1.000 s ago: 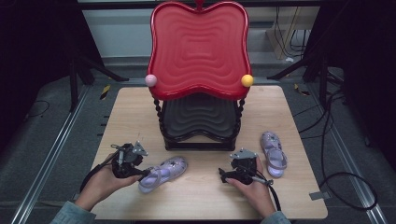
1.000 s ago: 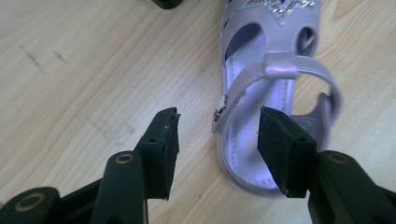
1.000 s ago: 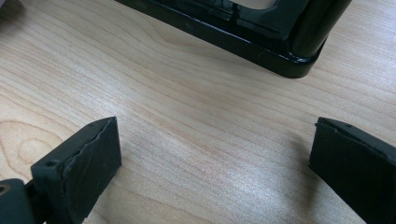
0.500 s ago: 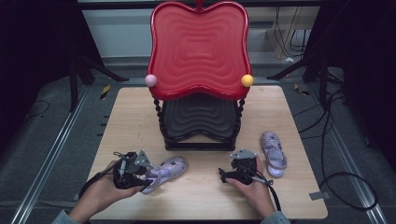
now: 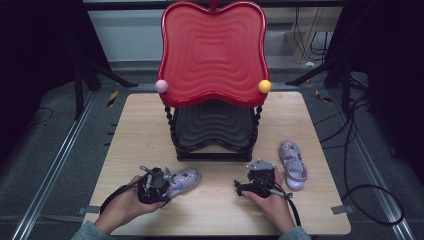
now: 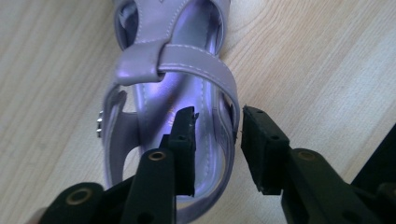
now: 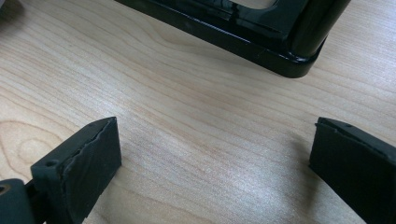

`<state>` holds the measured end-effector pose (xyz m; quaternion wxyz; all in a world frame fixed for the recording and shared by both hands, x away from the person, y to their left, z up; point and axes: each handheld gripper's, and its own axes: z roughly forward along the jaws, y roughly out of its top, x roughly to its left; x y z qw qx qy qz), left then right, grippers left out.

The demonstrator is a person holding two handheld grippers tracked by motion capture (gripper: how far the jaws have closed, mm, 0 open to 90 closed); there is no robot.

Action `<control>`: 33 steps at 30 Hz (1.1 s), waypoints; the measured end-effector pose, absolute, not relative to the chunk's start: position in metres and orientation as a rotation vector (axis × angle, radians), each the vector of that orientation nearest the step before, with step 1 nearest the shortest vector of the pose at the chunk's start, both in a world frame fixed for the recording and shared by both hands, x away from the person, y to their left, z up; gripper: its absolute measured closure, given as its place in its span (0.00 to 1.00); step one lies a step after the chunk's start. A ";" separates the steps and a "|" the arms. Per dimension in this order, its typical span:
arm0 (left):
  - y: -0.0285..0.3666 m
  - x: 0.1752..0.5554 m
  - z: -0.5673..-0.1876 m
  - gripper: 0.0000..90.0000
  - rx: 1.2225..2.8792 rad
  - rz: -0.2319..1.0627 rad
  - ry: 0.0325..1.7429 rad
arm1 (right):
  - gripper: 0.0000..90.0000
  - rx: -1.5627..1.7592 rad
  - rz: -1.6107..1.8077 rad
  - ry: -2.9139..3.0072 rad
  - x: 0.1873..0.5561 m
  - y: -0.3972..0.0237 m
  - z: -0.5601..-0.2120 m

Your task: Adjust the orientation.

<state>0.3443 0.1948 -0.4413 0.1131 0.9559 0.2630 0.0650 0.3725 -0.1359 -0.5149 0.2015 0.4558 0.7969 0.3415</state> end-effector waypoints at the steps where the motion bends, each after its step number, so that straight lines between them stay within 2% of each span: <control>1: 0.194 0.345 -0.443 0.76 2.812 0.186 0.772 | 0.03 1.273 0.954 2.226 0.373 -0.136 -0.515; 7: 0.193 0.347 -0.448 0.86 2.813 0.146 0.778 | 0.03 1.273 0.953 2.225 0.373 -0.136 -0.515; 12: 0.192 0.349 -0.450 0.88 2.822 0.134 0.781 | 0.03 1.273 0.954 2.225 0.373 -0.136 -0.515; 17: 0.193 0.350 -0.449 0.94 2.814 0.113 0.786 | 0.03 1.273 0.954 2.225 0.373 -0.136 -0.515; 33: 0.212 0.355 -0.428 0.96 2.550 -0.046 0.811 | 0.03 1.273 0.954 2.226 0.373 -0.136 -0.515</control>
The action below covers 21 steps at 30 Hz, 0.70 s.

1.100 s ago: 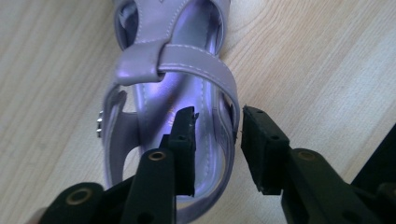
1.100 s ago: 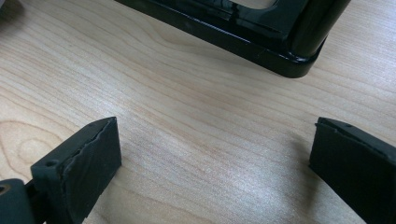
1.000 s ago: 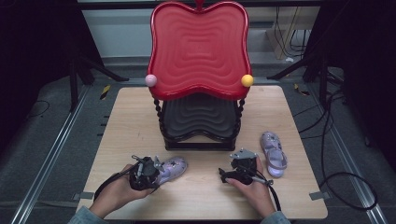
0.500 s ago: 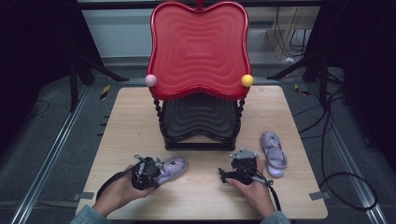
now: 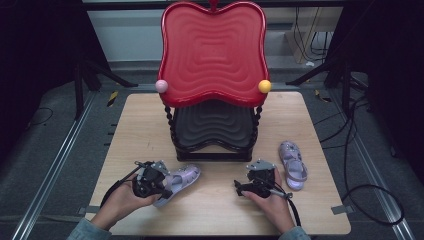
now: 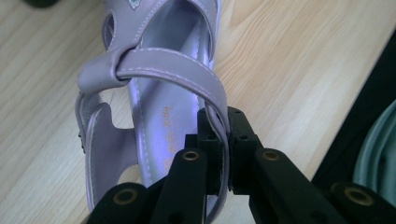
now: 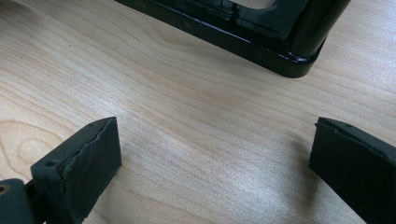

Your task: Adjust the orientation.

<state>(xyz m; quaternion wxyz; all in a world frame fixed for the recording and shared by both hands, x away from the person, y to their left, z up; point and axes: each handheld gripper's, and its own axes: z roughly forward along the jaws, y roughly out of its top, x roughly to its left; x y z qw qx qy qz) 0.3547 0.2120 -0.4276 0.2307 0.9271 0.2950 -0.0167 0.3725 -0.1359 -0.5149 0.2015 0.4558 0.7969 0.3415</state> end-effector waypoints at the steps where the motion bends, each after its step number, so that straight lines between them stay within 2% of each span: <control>1: 0.210 0.355 -0.423 0.96 2.513 -0.053 0.802 | 0.03 1.273 0.954 2.225 0.373 -0.136 -0.515; 10: 0.197 0.358 -0.404 0.96 2.349 -0.083 0.761 | 0.03 1.273 0.953 2.226 0.373 -0.136 -0.515; 21: 0.181 0.361 -0.383 0.96 2.283 -0.035 0.774 | 0.03 1.273 0.953 2.226 0.373 -0.136 -0.515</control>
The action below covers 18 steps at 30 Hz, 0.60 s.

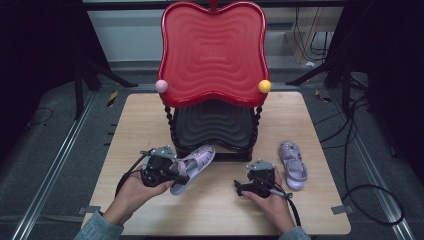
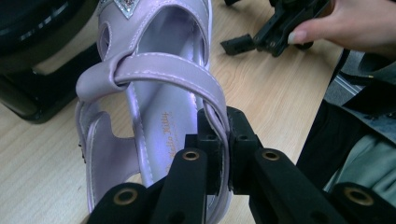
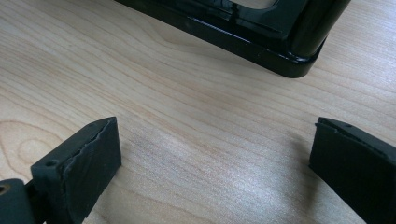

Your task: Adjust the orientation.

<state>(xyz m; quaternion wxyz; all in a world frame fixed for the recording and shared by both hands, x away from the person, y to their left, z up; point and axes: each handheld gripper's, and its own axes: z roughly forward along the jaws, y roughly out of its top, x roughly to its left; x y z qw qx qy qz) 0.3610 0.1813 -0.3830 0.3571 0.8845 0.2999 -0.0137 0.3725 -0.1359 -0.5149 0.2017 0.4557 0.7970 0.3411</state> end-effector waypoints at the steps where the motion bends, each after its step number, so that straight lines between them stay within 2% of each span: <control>1: 0.180 0.361 -0.382 0.96 2.282 -0.032 0.771 | 0.03 1.272 0.953 2.226 0.373 -0.136 -0.515; 18: 0.170 0.367 -0.365 0.96 2.187 -0.022 0.775 | 0.03 1.273 0.955 2.226 0.372 -0.136 -0.515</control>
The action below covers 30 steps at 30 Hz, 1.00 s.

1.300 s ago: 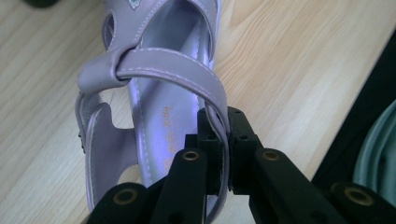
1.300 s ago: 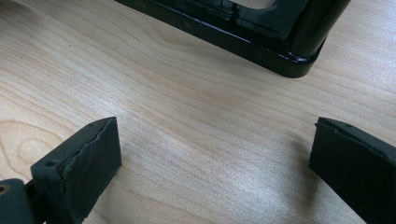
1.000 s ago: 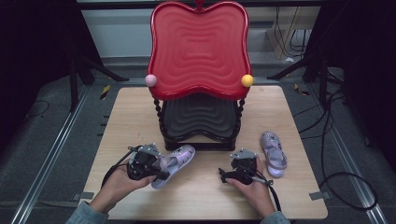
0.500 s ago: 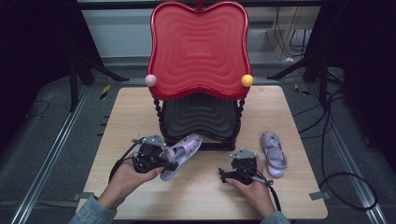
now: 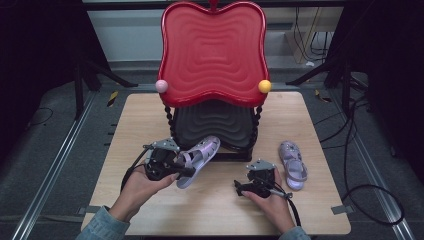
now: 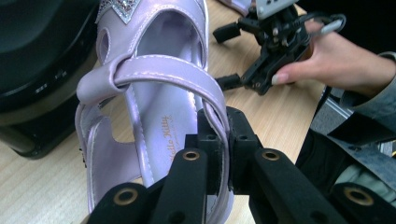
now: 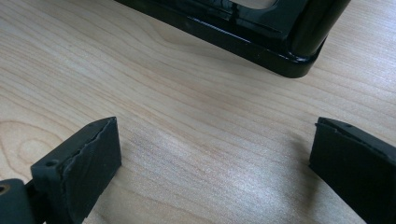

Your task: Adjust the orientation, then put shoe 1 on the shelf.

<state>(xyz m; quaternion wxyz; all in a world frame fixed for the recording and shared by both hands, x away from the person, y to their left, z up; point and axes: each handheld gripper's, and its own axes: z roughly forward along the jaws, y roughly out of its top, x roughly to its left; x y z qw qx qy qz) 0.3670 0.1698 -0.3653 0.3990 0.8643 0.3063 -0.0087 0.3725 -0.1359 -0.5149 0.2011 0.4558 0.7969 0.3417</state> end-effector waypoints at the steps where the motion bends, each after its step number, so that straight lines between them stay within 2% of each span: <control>1: 0.169 0.368 -0.364 0.96 2.180 -0.021 0.775 | 0.03 1.274 0.955 2.227 0.372 -0.136 -0.515; 7: 0.162 0.372 -0.357 0.96 2.129 0.002 0.782 | 0.03 1.271 0.953 2.227 0.373 -0.136 -0.515; 13: 0.153 0.380 -0.351 0.96 2.042 0.077 0.797 | 0.03 1.270 0.952 2.226 0.373 -0.136 -0.515; 30: 0.133 0.396 -0.357 0.96 1.853 0.241 0.858 | 0.03 1.268 0.951 2.226 0.373 -0.136 -0.515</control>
